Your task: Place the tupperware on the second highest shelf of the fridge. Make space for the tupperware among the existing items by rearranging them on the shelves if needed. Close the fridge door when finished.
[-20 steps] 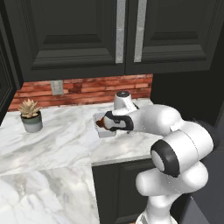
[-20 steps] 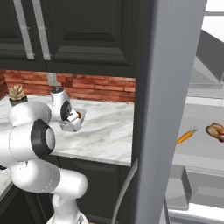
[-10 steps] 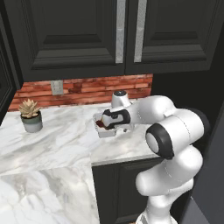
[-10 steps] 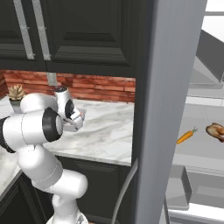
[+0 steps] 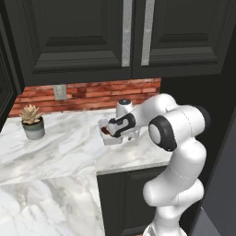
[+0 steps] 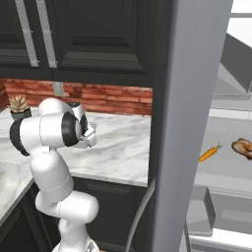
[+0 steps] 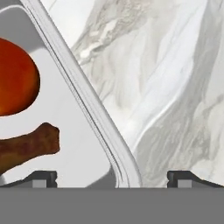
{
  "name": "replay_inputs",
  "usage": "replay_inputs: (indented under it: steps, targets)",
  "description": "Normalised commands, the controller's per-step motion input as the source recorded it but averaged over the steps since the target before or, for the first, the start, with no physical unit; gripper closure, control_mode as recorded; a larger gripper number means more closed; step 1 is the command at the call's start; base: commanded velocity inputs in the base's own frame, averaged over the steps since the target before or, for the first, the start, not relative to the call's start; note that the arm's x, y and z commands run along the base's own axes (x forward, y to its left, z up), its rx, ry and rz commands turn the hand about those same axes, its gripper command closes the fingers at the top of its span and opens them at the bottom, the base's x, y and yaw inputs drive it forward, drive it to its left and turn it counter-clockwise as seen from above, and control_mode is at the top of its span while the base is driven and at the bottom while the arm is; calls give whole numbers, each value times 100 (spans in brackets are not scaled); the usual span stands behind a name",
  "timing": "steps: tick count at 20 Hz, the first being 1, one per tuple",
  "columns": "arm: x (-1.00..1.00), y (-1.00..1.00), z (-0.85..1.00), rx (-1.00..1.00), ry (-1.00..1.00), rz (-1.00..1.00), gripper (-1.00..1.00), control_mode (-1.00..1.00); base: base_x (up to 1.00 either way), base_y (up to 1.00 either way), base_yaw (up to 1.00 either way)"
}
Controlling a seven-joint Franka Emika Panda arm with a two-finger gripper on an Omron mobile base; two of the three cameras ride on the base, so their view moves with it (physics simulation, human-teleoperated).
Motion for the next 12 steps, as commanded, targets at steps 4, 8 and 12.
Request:
replay_inputs:
  steps: [4,8,12]
  targets:
    - [26,0,-39,0,0,0,-100,-100,0,0,0]
    - [16,4,-33,0,0,0,100,-100,0,0,0]
    - [0,0,0,0,0,0,100,-100,0,0,0]
